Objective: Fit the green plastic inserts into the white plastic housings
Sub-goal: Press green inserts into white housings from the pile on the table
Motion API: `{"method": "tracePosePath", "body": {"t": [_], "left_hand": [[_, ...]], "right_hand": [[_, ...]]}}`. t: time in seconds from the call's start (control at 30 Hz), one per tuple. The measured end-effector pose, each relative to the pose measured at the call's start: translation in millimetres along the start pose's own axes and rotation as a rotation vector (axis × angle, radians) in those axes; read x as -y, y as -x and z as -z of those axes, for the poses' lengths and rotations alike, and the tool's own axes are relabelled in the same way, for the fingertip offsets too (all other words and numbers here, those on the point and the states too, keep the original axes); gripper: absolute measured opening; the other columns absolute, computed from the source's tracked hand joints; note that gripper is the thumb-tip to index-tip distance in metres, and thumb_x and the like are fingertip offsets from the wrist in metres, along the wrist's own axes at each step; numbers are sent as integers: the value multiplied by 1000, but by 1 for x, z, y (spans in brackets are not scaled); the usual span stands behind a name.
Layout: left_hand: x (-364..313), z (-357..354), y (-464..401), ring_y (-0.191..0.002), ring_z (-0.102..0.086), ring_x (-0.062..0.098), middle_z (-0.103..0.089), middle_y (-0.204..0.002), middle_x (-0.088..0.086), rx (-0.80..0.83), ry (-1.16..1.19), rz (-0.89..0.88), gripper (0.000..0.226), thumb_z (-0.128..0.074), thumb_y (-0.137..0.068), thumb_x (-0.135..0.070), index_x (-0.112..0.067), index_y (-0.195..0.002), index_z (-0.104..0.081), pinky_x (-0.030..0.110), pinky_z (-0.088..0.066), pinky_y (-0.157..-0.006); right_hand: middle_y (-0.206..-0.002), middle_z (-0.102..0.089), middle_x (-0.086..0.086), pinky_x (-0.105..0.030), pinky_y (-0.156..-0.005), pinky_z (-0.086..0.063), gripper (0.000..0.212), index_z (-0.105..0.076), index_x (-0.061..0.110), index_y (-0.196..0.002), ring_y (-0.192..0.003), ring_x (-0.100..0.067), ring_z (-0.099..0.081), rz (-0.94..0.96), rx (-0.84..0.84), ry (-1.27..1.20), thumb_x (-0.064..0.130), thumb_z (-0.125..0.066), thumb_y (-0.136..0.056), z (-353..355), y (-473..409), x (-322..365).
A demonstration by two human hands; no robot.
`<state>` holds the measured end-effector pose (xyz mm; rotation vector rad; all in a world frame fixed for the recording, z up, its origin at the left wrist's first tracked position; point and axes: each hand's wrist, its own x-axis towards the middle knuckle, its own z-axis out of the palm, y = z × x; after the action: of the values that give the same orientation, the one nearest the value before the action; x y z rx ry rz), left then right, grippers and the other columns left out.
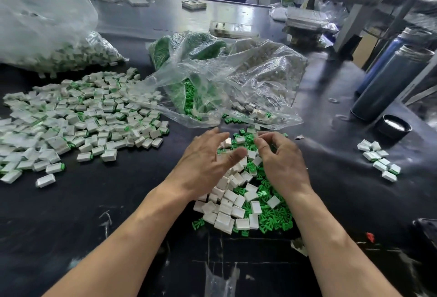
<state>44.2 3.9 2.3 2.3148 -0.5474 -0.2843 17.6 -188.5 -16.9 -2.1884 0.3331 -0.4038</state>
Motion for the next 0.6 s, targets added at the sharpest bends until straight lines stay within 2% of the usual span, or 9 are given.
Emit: {"method": "tracePosePath", "body": {"t": [0.1, 0.17, 0.2, 0.27, 0.33, 0.43, 0.53, 0.6], "left_hand": [[11, 6, 9, -139, 23, -10, 15, -165, -26, 133, -95, -62, 115, -44, -60, -99, -53, -157, -5, 31, 16, -111], [17, 7, 16, -129, 43, -18, 26, -158, -33, 215, -166, -99, 122, -50, -54, -101, -57, -155, 3, 28, 21, -108], [18, 7, 18, -127, 45, -19, 28, -157, -33, 229, -193, -113, 120, -51, -57, -99, -57, -155, 2, 27, 22, -108], [17, 7, 18, -137, 33, -15, 19, -163, -29, 171, -179, -128, 100, -50, -70, -89, -54, -157, -11, 28, 17, -112], [14, 7, 16, -146, 6, -11, -8, -167, -23, 42, -91, -117, 72, -46, -85, -74, -49, -152, -36, 30, 0, -120], [13, 5, 15, -144, -26, 0, -41, -153, -21, -79, -84, -105, 39, -53, -99, -51, -40, -135, -60, 32, -24, -120], [11, 2, 13, -135, -37, 4, -51, -141, -19, -119, -80, -89, 30, -59, -99, -45, -36, -126, -67, 31, -31, -115], [7, 1, 11, -135, -38, 6, -51, -141, -18, -143, -88, -64, 28, -62, -98, -45, -36, -123, -68, 31, -31, -114]], "right_hand": [[-101, -71, 14, -29, -82, -50, 14, -71, 29, -105, -95, -6, -65, 20, -37, -34, 39, -62, -103, 7, 3, 0], [-95, -71, 18, -23, -79, -49, 13, -71, 30, -99, -91, 3, -63, 43, -81, -67, 40, -63, -102, 12, 7, -2], [-90, -70, 19, -18, -76, -47, 12, -70, 31, -96, -86, 5, -63, 50, -101, -87, 40, -64, -102, 13, 10, -2], [-82, -70, 19, -13, -69, -44, 12, -69, 32, -92, -79, 6, -63, 63, -131, -118, 39, -65, -101, 15, 14, 0], [-81, -71, 17, -14, -69, -47, 11, -70, 31, -91, -79, 2, -66, 69, -135, -164, 37, -66, -100, 15, 18, 3], [-85, -73, 13, -24, -75, -57, 7, -72, 31, -96, -81, -3, -69, 54, -99, -227, 30, -66, -101, 14, 22, 9], [-86, -69, 15, -28, -73, -56, 12, -74, 33, -105, -78, -2, -65, 41, -62, -240, 26, -64, -102, 15, 24, 18], [-86, -69, 16, -23, -68, -51, 18, -75, 32, -112, -73, 0, -63, 72, -18, -217, 24, -62, -103, 17, 21, 27]]}}
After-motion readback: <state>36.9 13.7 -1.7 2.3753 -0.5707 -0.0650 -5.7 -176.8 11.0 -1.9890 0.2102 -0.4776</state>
